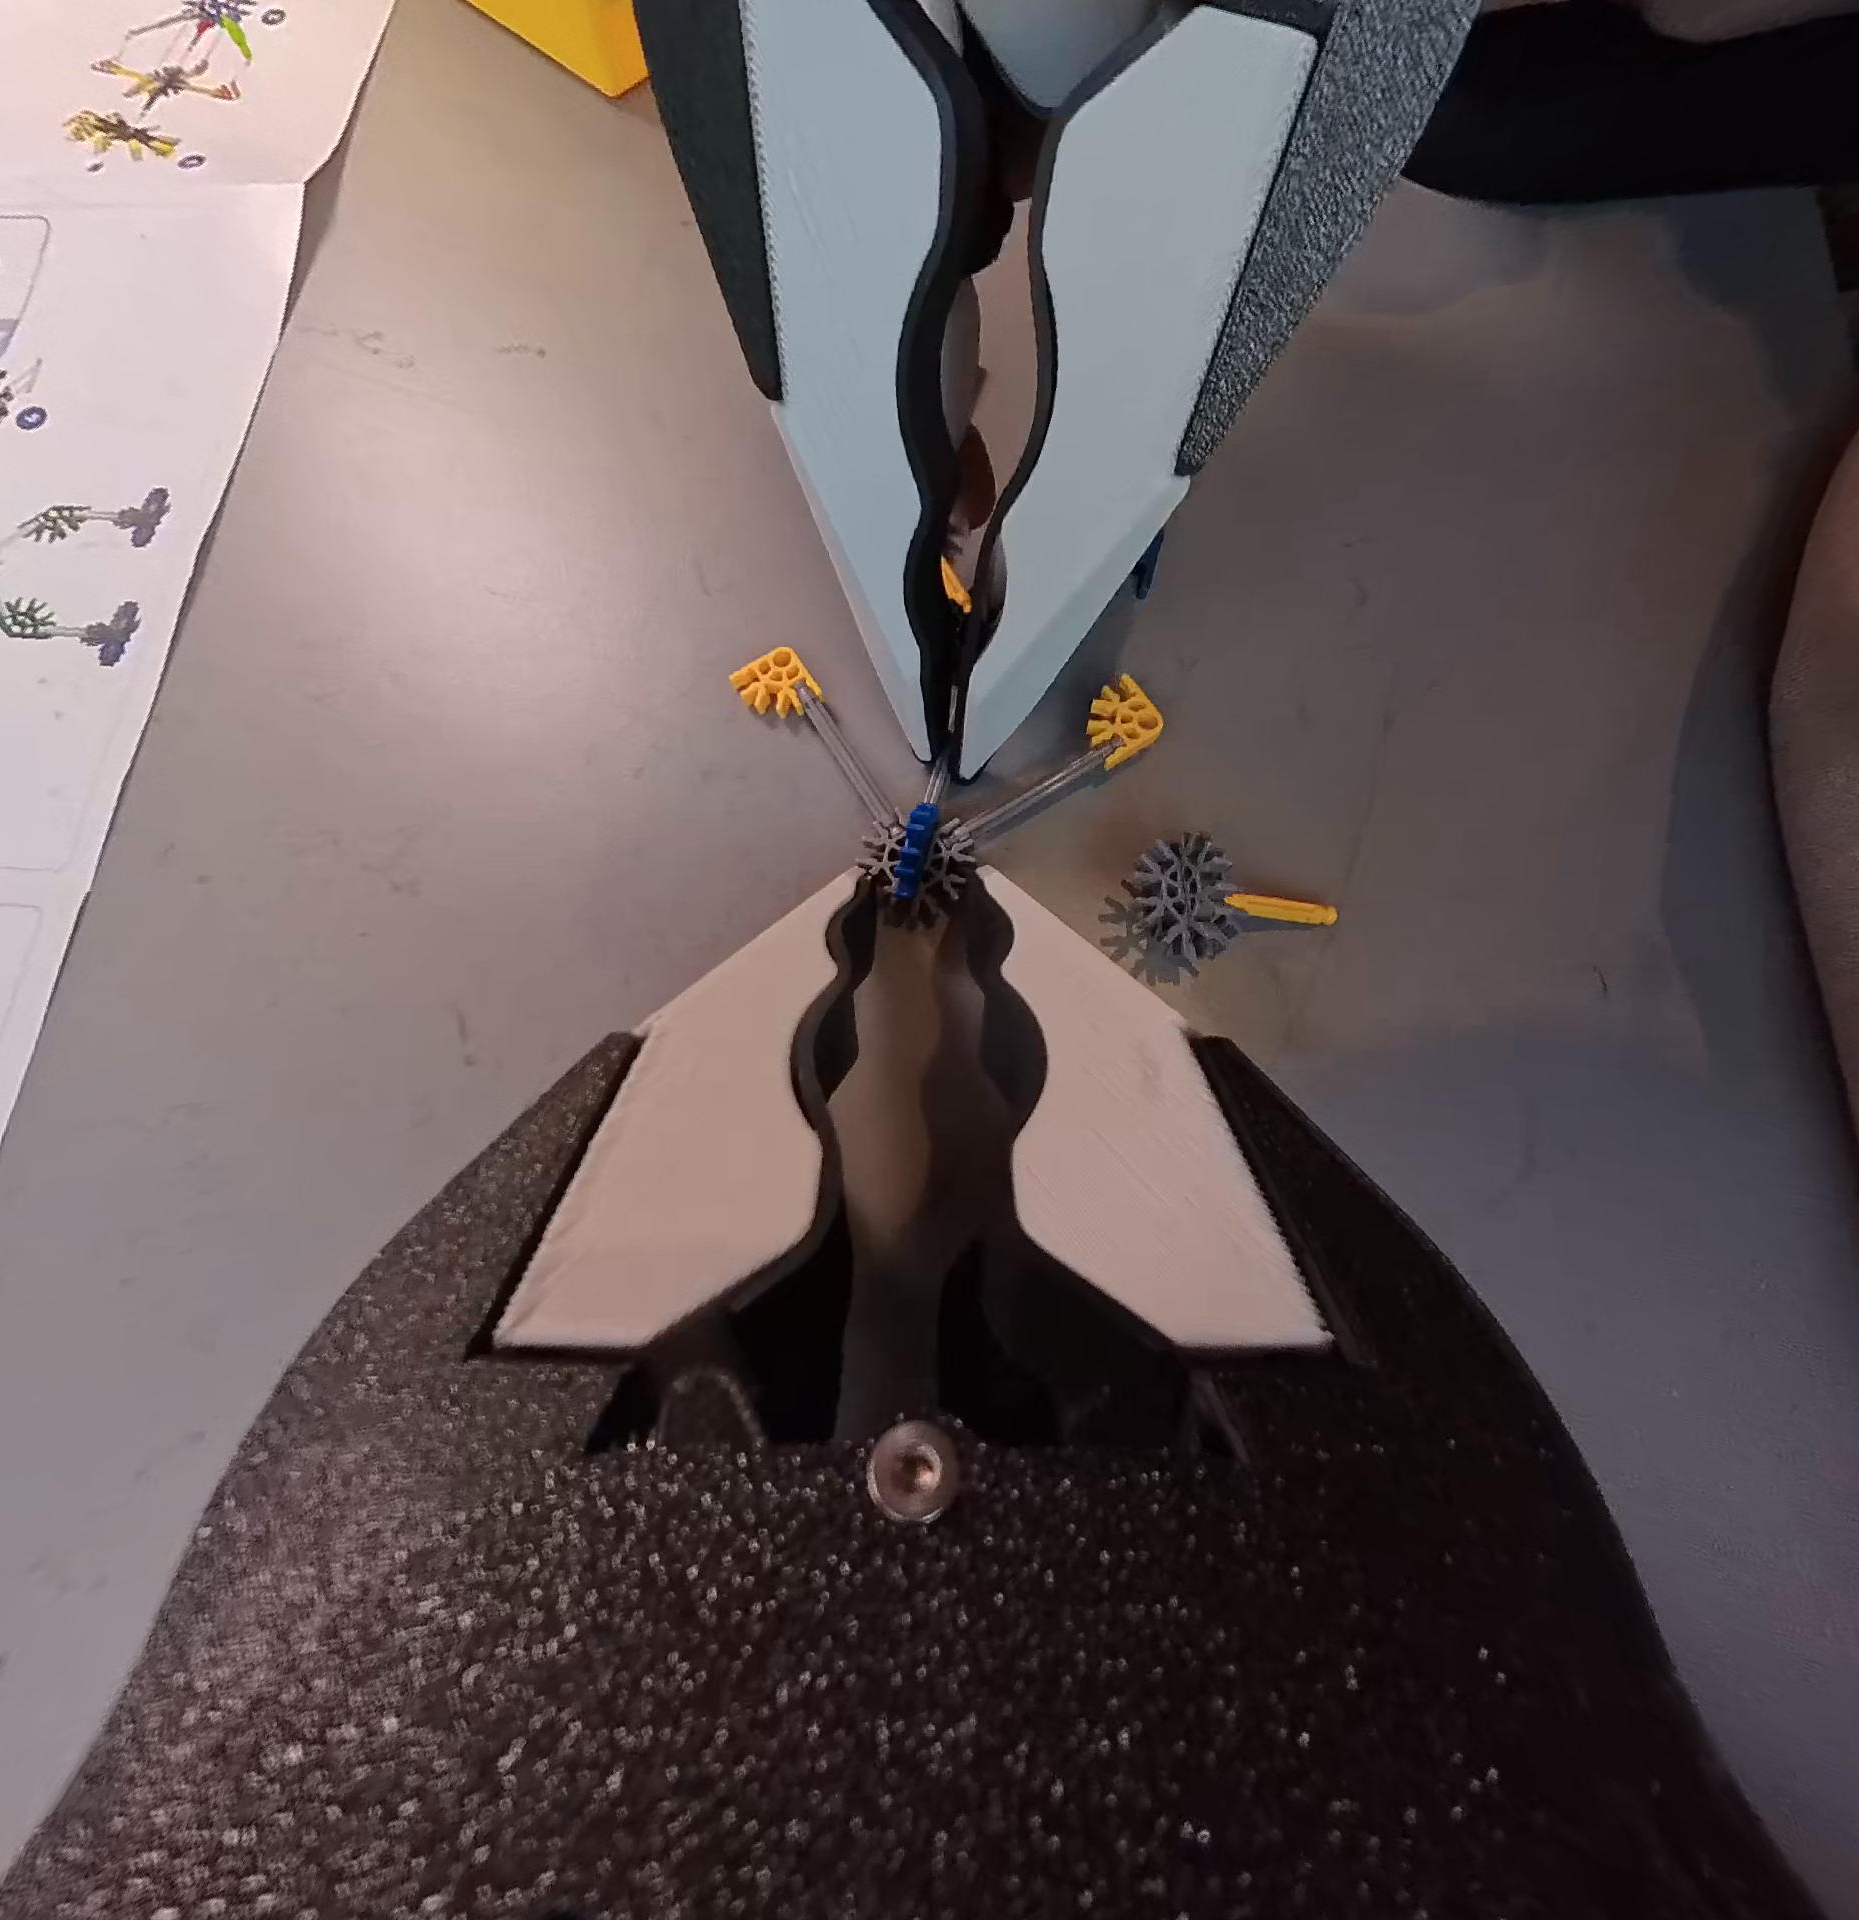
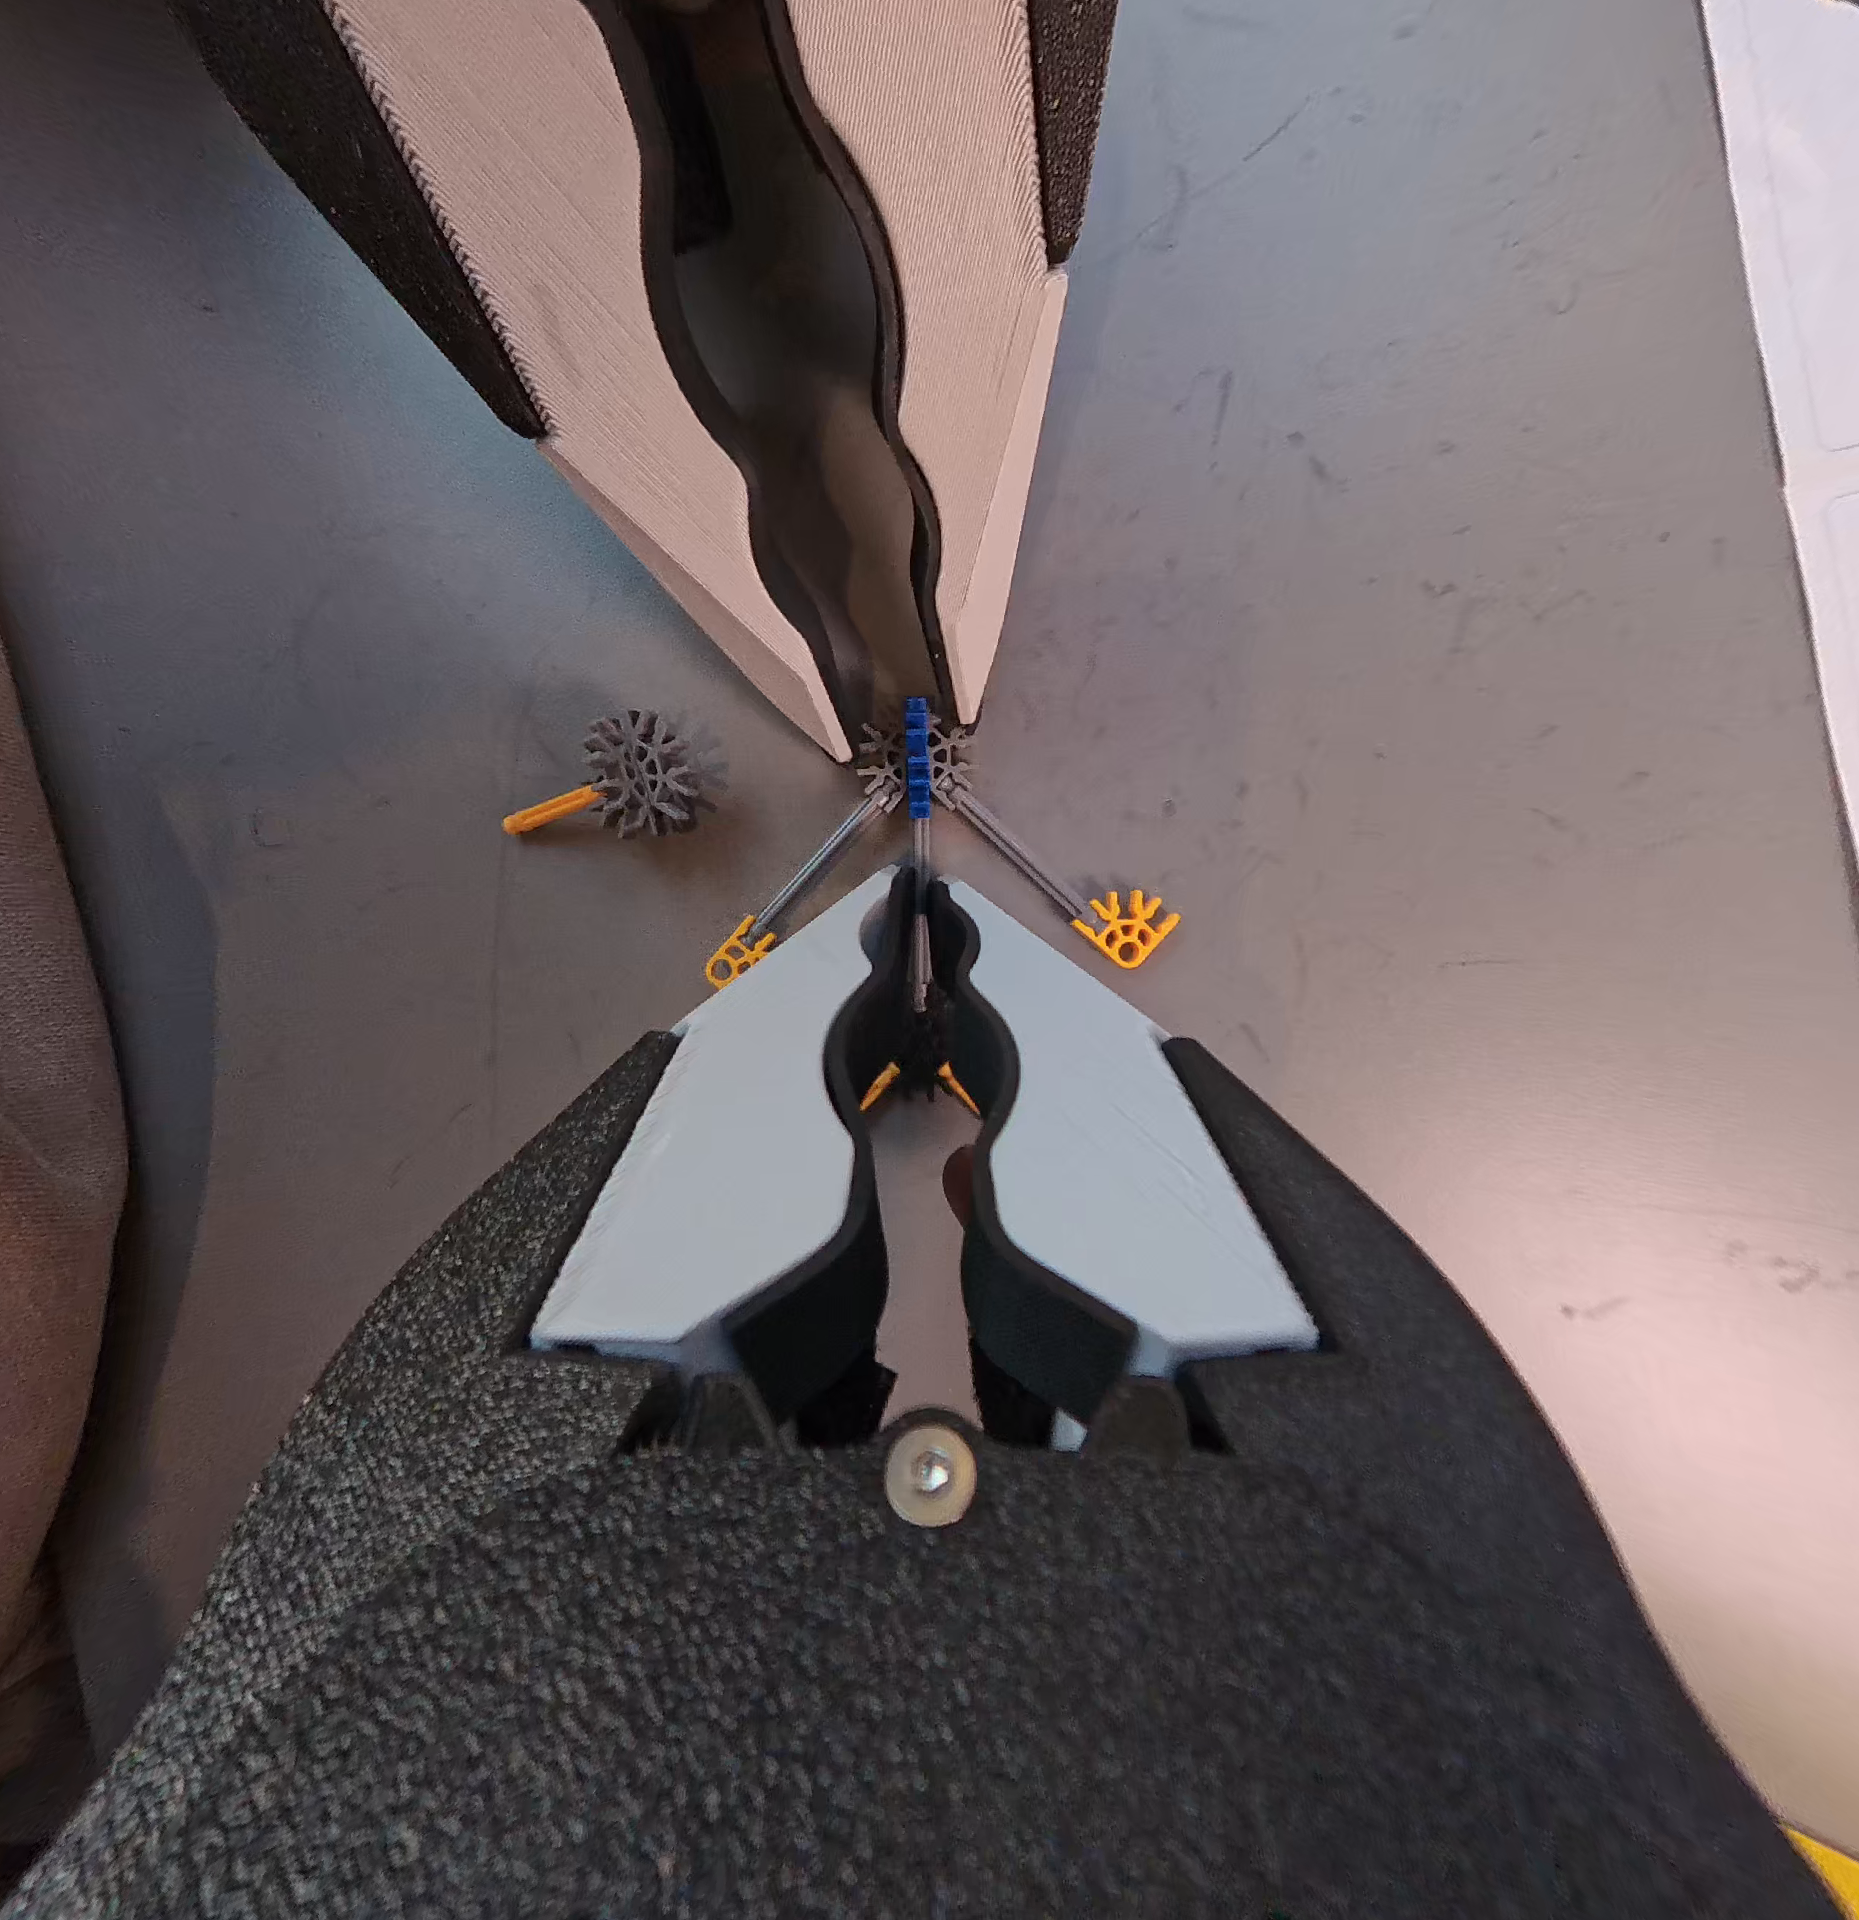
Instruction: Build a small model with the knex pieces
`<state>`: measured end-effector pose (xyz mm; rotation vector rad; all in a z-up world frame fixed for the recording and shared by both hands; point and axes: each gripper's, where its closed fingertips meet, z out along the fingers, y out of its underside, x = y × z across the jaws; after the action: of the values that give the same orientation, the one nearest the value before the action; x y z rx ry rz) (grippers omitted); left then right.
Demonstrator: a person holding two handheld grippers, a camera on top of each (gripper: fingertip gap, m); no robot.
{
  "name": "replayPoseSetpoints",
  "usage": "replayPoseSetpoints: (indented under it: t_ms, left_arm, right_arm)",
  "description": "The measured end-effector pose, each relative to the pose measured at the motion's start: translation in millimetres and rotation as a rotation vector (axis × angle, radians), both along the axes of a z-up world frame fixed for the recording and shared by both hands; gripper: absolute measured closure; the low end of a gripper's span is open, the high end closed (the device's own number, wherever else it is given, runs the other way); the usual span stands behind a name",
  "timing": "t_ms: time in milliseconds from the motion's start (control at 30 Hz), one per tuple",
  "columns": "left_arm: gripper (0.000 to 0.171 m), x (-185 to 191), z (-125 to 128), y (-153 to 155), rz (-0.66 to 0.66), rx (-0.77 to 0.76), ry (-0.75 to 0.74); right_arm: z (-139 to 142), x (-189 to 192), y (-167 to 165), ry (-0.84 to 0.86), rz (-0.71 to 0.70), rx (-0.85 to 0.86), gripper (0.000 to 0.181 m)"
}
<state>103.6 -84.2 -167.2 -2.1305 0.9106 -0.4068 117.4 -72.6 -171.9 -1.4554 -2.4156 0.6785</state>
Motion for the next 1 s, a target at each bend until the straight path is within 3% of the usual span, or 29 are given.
replayPoseSetpoints:
  t_ms: [333, 467, 633, 767, 900, 1000]
  left_arm:
    - [0.154, -4.6, -1.0, 2.9, -0.034, 0.028, 0.030]
    - [0.151, -18.9, -2.0, 10.6, 0.001, 0.072, 0.070]
    - [0.149, -39.7, 3.6, 19.6, 0.081, 0.128, 0.107]
    - [0.150, -47.6, 13.3, 18.8, 0.104, 0.120, 0.031]
    - [0.150, -49.1, 13.1, 17.5, 0.100, 0.091, -0.025]
    - [0.150, -45.8, 11.1, 15.3, 0.082, 0.080, -0.033]
  right_arm:
    - [-0.2, -0.4, 1.5, 0.000, 0.009, -0.013, 0.180]
    - [1.4, -2.7, 2.4, 0.009, -0.015, -0.057, 0.175]
    - [23.5, -7.7, 9.1, 0.083, -0.059, -0.147, 0.171]
    - [41.1, 3.0, -13.1, 0.135, 0.071, -0.218, 0.161]
    - [27.5, 8.9, -44.5, 0.108, 0.197, -0.193, 0.154]
    - [15.8, 7.5, -51.1, 0.087, 0.224, -0.151, 0.161]
